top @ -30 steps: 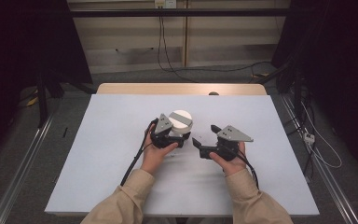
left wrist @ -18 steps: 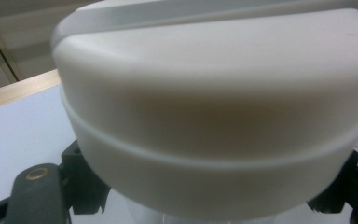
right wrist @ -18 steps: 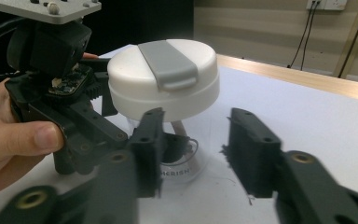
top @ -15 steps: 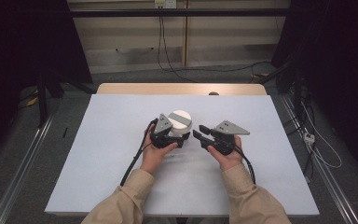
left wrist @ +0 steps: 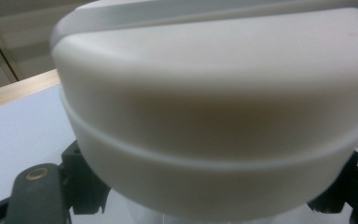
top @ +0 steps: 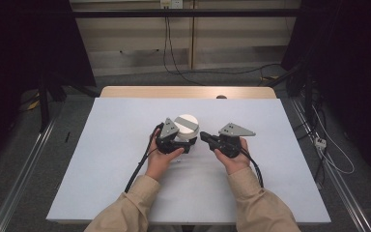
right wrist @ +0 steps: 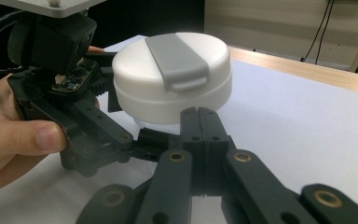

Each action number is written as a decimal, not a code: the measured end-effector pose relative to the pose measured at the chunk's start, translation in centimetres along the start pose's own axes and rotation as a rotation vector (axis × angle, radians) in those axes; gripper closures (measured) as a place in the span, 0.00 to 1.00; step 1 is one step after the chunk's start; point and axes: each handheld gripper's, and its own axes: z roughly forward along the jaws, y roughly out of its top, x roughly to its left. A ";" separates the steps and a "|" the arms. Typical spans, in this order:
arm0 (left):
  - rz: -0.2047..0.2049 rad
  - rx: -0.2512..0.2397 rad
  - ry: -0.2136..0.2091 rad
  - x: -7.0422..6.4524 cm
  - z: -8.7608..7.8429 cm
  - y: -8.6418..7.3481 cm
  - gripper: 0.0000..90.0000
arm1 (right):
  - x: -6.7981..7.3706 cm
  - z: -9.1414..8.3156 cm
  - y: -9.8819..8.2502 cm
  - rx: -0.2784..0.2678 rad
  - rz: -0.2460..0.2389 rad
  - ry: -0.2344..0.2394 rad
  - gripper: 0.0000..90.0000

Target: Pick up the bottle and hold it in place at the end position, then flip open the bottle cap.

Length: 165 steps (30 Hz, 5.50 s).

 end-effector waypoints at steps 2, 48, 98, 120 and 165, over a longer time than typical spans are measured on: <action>0.003 0.001 0.010 0.0 -0.1 0.0 0.21 | 0.0 0.1 0.1 0.005 -0.003 0.001 1.00; -0.001 0.004 0.009 -0.1 0.0 0.0 0.21 | 0.2 0.8 1.1 0.015 -0.057 0.015 1.00; 0.013 0.015 0.012 -0.1 0.0 0.0 0.21 | 0.7 1.6 4.0 -0.051 -0.079 0.053 1.00; 0.002 0.014 0.009 -0.1 0.1 0.0 0.21 | 0.7 2.7 4.8 -0.066 -0.084 0.065 1.00; 0.007 0.012 0.018 -0.2 0.1 0.0 0.21 | 1.3 4.9 5.6 -0.076 -0.095 0.096 1.00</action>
